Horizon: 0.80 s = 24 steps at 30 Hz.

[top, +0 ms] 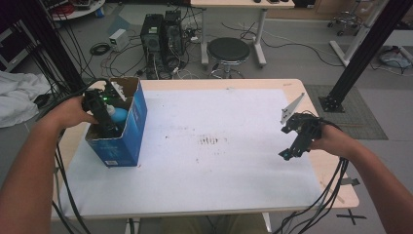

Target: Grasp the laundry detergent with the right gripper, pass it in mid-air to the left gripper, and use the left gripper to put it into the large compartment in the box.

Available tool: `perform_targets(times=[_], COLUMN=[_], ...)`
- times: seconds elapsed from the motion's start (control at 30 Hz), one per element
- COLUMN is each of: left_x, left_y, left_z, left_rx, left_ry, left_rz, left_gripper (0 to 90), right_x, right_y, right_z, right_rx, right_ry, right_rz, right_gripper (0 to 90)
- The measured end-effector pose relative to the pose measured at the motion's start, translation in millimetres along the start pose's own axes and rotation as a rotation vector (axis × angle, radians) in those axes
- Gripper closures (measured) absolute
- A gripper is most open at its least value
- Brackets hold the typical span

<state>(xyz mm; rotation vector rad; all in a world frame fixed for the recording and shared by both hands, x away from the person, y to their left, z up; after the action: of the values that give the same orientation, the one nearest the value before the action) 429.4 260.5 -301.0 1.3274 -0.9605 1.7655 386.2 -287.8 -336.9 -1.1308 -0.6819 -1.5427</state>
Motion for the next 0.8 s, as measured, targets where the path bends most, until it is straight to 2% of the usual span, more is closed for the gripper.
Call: perform_targets(times=[0.17,0.33,0.43,0.8], left_x=[7.7,25.7,38.9,79.2], left_y=[-0.4,-1.8,-0.4,13.1], left_z=[-2.2,-5.0,-4.9,2.1], left_rx=[0.018,0.036,0.041,0.037], left_ry=[0.031,0.085,0.113,0.152], left_rz=[0.008,0.032,0.051,0.078], left_gripper=[26.5,26.2,23.2,23.2], right_x=[0.7,0.8,1.1,5.6], right_y=[-0.2,-1.3,-1.8,-5.8], right_z=[-0.4,0.7,0.7,-0.1], right_rx=[0.002,0.003,0.005,0.01], right_ry=[0.0,0.001,0.002,0.013], right_rz=[-0.002,0.0,-0.002,-0.013], right_gripper=[1.0,1.0,1.0,1.0])
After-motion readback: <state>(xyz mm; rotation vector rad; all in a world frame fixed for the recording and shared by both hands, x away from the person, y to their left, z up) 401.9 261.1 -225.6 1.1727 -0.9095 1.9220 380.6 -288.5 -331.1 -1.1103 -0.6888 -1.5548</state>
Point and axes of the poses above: each handheld gripper's, and its own axes: x roughly backward along the jaws, z roughly out of its top, y roughly to its right, the point moved 2 cm from there along -x, roughly forward along the jaws, and after that the axes turned 5 degrees about z, right-handed, at the moved point
